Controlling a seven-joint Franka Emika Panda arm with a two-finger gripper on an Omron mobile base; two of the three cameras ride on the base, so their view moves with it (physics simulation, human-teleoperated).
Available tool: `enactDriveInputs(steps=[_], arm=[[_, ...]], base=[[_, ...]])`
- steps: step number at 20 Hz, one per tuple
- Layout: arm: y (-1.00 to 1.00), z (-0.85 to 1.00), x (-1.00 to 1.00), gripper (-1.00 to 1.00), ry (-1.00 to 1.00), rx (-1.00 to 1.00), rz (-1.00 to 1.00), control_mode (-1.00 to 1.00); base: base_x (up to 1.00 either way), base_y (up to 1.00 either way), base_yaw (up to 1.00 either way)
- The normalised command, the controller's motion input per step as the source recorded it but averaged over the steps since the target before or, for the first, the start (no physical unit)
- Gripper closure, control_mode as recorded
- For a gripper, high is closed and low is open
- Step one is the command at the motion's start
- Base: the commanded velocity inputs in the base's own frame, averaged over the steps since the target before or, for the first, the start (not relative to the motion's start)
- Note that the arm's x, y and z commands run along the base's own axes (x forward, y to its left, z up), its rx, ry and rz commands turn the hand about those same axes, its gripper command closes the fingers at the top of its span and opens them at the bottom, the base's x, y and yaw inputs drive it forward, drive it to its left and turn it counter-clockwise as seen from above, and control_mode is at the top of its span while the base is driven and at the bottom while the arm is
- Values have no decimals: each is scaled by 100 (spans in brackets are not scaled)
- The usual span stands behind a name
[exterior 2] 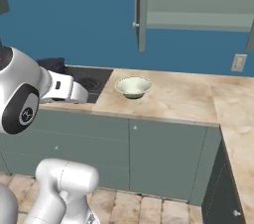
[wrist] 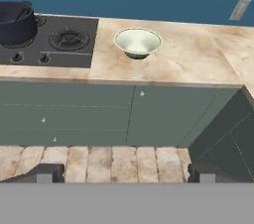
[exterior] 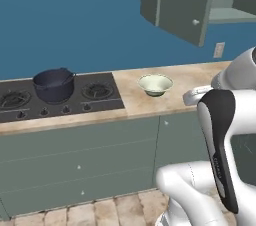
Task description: Open the cabinet and move the ladle to the pot. Then close the cabinet.
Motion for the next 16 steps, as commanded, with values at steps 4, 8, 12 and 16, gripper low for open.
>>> enactDriveInputs(steps=[4, 8, 12, 16], arm=[[0, 0, 0, -100, 0, 0, 0, 100], [0, 0, 0, -100, 0, 0, 0, 100], [0, 0, 0, -100, 0, 0, 0, 100], [0, 0, 0, -100, 0, 0, 0, 100]], base=[[-2, -60, -2], [0, -55, 0], [16, -42, 0], [40, -45, 0]])
